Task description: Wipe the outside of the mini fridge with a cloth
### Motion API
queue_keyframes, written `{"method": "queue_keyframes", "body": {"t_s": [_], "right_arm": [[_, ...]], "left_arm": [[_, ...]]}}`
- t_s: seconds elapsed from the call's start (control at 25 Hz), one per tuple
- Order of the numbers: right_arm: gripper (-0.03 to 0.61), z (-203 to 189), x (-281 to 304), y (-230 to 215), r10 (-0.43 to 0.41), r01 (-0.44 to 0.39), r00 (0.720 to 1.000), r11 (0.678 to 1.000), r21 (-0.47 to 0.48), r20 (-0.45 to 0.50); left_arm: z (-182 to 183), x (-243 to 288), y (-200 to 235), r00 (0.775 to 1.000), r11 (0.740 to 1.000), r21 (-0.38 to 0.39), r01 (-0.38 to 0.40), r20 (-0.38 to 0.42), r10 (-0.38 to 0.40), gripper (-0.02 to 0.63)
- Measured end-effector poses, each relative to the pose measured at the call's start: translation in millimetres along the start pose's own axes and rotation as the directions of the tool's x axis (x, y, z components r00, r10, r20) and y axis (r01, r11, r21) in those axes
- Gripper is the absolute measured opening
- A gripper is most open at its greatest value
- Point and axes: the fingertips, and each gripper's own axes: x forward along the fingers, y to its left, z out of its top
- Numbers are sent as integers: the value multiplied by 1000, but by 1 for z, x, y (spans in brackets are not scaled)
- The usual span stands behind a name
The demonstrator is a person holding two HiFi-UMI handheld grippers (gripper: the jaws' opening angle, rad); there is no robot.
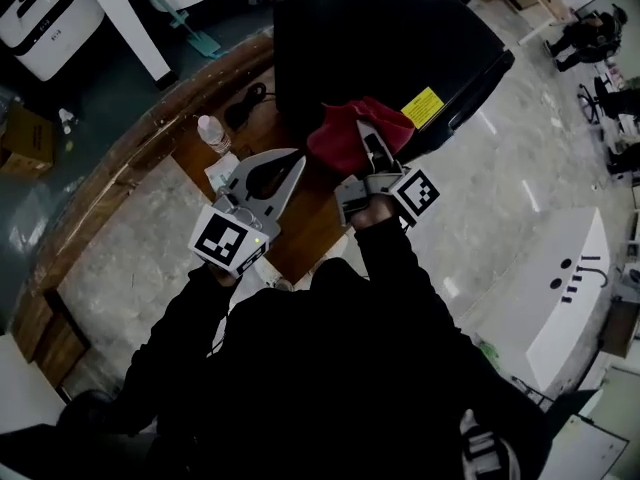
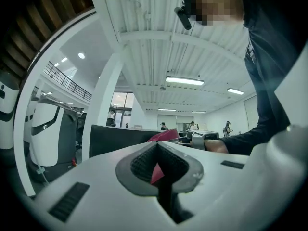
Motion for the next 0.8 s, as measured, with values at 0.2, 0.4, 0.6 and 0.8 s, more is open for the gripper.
{"method": "queue_keyframes", "body": {"t_s": [0.2, 0.4, 0.6, 0.8], "right_arm": [[34, 8, -5, -10, -21, 11, 996, 992, 125, 83], [34, 9, 5, -32, -50, 28, 994, 975, 220, 96], [34, -5, -3, -85, -154, 125, 985, 944, 304, 73], [34, -17, -6, -145, -229, 199, 973, 909, 367, 39]], "left_arm": [[-11, 20, 1, 998, 999, -18, 50, -23, -50, 6], [-26, 50, 17, 995, 997, -26, 69, -66, -70, 6], [-59, 68, 23, 988, 996, -51, 79, -130, -85, 6], [-113, 90, 29, 972, 995, -60, 84, -215, -95, 6]]}}
